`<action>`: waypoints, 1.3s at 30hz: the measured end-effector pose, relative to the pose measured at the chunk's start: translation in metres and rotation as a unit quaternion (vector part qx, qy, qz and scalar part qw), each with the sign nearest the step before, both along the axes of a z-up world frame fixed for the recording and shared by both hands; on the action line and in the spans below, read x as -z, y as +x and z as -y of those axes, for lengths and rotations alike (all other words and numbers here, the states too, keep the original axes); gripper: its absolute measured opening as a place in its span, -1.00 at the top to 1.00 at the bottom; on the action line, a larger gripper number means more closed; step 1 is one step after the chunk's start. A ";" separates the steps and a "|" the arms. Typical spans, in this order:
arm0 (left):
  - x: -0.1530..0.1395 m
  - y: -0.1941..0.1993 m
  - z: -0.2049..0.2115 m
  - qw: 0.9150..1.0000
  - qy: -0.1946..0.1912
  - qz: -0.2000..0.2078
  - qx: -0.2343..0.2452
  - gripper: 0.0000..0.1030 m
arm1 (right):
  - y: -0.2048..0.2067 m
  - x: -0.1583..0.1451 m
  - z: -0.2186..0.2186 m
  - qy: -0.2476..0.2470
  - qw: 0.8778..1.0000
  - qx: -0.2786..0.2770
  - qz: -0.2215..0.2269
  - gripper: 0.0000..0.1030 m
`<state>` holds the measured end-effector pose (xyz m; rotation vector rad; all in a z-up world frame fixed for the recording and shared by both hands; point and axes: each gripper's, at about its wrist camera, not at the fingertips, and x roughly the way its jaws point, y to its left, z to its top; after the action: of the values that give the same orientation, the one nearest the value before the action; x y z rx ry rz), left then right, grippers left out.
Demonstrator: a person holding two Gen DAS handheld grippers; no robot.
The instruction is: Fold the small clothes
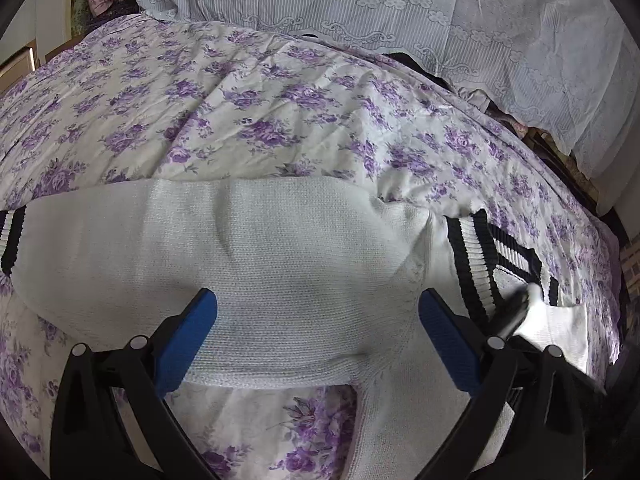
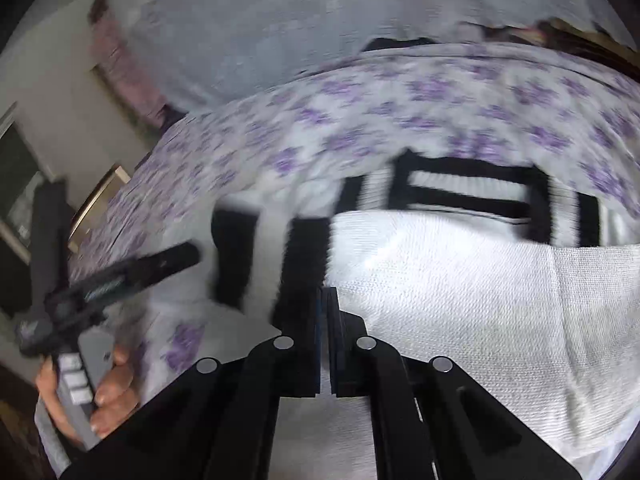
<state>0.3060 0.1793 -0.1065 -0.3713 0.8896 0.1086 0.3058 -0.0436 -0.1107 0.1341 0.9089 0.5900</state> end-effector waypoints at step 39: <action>0.021 0.007 0.104 0.978 0.133 -0.004 0.160 -0.92 | -0.012 -0.003 0.220 -0.009 0.962 0.270 0.022 0.13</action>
<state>0.3125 0.0755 -0.1274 0.0241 0.9182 -0.0694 0.2938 -0.2641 -0.1080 0.3390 0.7886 0.0752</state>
